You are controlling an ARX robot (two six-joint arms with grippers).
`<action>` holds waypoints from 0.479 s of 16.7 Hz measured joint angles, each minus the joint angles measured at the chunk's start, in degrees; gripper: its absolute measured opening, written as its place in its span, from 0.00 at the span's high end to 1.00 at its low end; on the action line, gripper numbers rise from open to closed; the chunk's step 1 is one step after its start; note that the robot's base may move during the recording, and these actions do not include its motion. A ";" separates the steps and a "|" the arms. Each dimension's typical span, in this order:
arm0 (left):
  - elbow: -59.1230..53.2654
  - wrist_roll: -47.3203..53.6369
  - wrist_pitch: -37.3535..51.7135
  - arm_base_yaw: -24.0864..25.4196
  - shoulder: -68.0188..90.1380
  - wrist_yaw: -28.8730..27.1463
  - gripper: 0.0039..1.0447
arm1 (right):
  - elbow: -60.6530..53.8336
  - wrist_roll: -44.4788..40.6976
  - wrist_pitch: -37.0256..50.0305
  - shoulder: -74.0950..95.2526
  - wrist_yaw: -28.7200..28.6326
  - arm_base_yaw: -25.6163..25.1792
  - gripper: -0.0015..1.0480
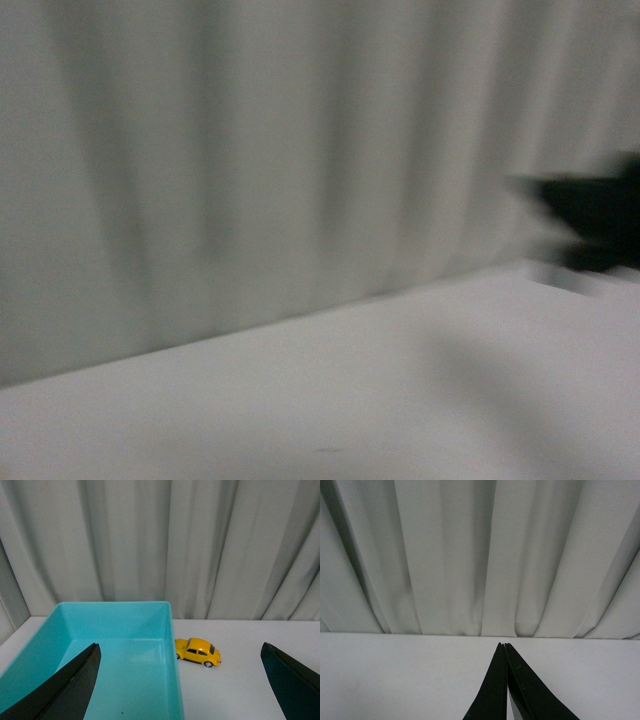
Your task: Wind up and store yellow beetle toy
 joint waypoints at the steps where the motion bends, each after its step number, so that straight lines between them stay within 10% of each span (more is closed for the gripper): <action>1: 0.00 0.02 0.02 0.00 0.00 0.11 0.06 | -1.44 0.66 0.00 -1.88 0.55 0.59 0.98; 8: 0.00 0.02 0.02 0.00 0.00 0.04 0.06 | -8.76 1.95 -5.46 -17.03 6.19 6.40 0.98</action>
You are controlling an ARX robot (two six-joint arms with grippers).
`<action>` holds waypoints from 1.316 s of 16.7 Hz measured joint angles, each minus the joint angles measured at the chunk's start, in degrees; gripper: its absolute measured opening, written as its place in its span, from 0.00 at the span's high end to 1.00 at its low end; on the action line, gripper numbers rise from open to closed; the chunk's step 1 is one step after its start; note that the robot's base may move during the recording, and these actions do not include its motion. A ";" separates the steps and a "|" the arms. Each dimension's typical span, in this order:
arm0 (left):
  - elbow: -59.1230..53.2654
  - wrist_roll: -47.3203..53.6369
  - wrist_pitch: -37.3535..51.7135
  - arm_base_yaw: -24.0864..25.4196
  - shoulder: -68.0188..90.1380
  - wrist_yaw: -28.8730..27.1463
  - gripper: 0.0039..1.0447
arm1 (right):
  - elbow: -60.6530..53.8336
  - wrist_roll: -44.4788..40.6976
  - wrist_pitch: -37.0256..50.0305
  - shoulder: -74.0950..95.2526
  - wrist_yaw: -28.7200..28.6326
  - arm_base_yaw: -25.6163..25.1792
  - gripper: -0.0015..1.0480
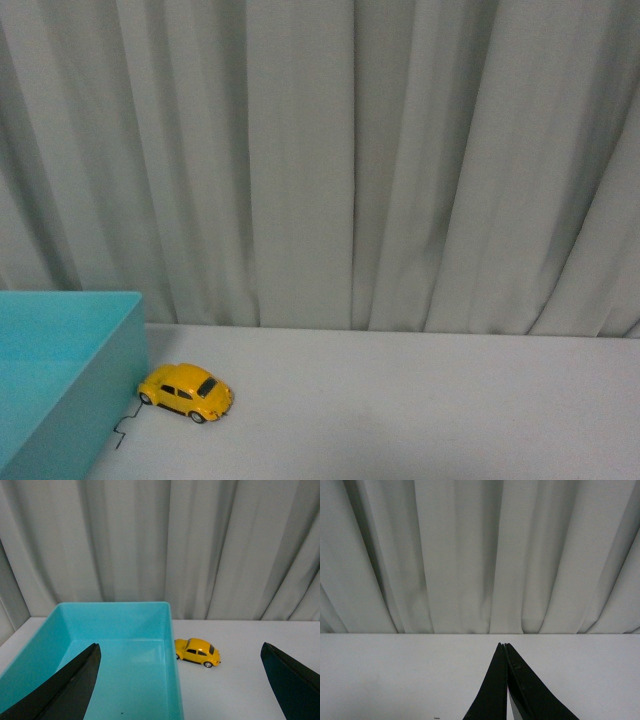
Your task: Wind up and store yellow beetle toy
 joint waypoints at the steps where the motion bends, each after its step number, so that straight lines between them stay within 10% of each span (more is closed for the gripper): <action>1: 0.00 0.00 0.00 0.00 0.00 0.00 0.06 | -0.85 0.04 -1.62 -1.99 0.02 0.00 0.98; 22: 0.00 0.00 0.00 0.00 0.00 0.00 0.06 | -4.37 0.15 -22.32 -27.12 0.07 0.00 0.98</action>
